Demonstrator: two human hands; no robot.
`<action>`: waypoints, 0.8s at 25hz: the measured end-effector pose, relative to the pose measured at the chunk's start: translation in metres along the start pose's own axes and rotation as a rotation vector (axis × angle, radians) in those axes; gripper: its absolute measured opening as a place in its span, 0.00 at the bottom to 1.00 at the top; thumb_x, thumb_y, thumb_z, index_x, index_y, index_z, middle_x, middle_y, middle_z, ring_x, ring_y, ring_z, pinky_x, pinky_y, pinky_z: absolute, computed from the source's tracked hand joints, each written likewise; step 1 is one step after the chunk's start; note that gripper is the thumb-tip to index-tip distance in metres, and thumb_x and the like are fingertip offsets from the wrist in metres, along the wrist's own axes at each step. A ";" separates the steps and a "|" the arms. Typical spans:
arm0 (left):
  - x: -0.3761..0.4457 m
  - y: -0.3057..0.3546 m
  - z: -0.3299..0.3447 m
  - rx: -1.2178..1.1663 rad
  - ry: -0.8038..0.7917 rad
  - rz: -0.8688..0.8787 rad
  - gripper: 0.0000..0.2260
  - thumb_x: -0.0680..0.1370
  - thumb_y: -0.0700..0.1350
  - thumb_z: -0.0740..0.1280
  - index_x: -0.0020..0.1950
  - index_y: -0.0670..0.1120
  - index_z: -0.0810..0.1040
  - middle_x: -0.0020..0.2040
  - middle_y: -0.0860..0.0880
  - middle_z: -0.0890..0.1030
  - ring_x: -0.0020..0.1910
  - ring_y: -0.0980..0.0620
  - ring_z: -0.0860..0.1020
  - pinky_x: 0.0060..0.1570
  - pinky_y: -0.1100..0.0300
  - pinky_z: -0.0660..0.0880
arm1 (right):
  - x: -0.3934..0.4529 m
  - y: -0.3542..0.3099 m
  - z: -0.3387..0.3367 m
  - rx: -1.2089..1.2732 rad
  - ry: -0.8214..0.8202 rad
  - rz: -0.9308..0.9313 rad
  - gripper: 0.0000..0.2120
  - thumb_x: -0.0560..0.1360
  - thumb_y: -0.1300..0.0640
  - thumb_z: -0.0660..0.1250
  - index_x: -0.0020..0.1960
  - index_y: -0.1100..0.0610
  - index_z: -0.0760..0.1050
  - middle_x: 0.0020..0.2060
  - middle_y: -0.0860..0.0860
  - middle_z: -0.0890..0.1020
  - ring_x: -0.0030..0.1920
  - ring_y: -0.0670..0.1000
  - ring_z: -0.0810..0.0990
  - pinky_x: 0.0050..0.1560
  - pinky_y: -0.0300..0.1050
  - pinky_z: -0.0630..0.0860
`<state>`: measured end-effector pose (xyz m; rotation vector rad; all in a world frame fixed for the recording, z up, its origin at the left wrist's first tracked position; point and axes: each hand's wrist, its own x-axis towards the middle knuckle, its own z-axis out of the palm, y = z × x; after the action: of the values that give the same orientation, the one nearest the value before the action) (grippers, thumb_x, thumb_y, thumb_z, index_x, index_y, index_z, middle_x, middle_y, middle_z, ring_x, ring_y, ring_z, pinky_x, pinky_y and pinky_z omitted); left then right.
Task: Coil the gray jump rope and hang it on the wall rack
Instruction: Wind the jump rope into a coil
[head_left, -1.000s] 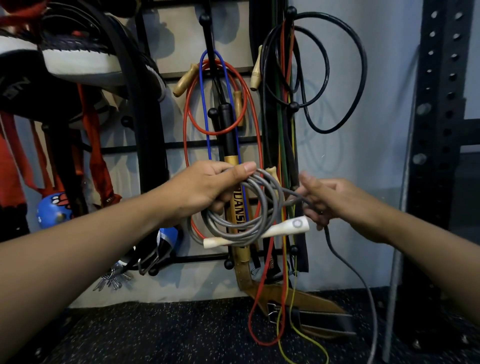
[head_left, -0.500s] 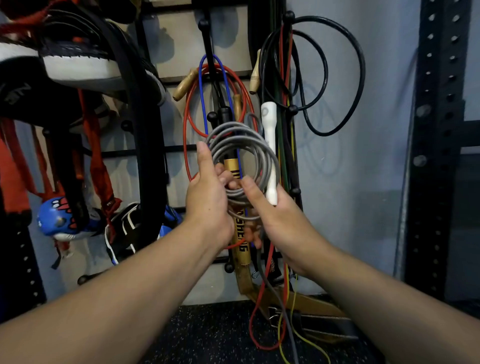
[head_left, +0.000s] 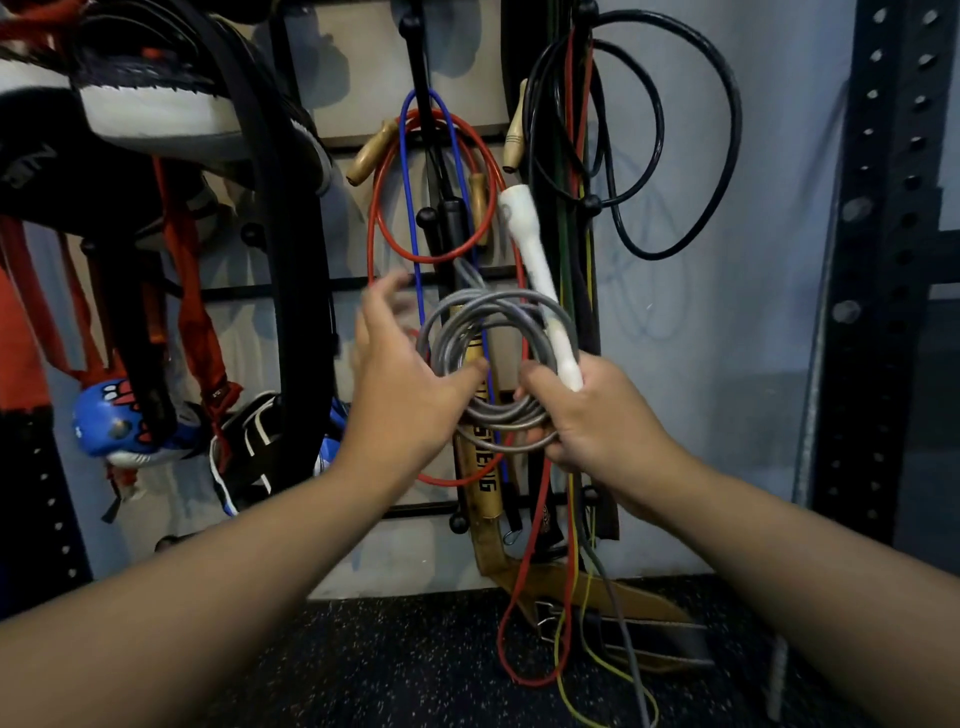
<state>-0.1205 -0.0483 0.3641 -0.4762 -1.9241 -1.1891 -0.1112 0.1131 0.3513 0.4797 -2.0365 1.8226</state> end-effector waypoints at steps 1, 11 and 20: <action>0.007 0.002 -0.008 0.194 0.013 0.173 0.46 0.68 0.45 0.80 0.79 0.51 0.57 0.77 0.46 0.66 0.76 0.46 0.65 0.76 0.47 0.62 | 0.002 0.000 -0.003 -0.073 -0.036 -0.004 0.10 0.82 0.58 0.65 0.42 0.59 0.74 0.27 0.54 0.71 0.21 0.49 0.70 0.20 0.39 0.66; 0.071 0.040 -0.016 0.888 -0.941 0.460 0.07 0.74 0.53 0.75 0.51 0.56 0.82 0.41 0.54 0.84 0.40 0.56 0.80 0.37 0.61 0.72 | 0.013 -0.009 -0.016 -0.750 -0.337 -0.232 0.07 0.80 0.56 0.66 0.48 0.60 0.77 0.31 0.51 0.74 0.29 0.49 0.69 0.30 0.42 0.65; 0.044 0.017 -0.025 0.299 -1.134 -0.027 0.19 0.74 0.65 0.67 0.45 0.48 0.79 0.33 0.51 0.79 0.35 0.48 0.77 0.42 0.48 0.75 | 0.012 -0.016 -0.033 -0.714 -0.423 -0.283 0.08 0.75 0.48 0.75 0.44 0.51 0.81 0.27 0.44 0.76 0.27 0.41 0.72 0.30 0.35 0.67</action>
<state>-0.1251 -0.0656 0.4142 -1.1116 -2.9848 -0.6143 -0.1129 0.1444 0.3744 0.9173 -2.5378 0.7855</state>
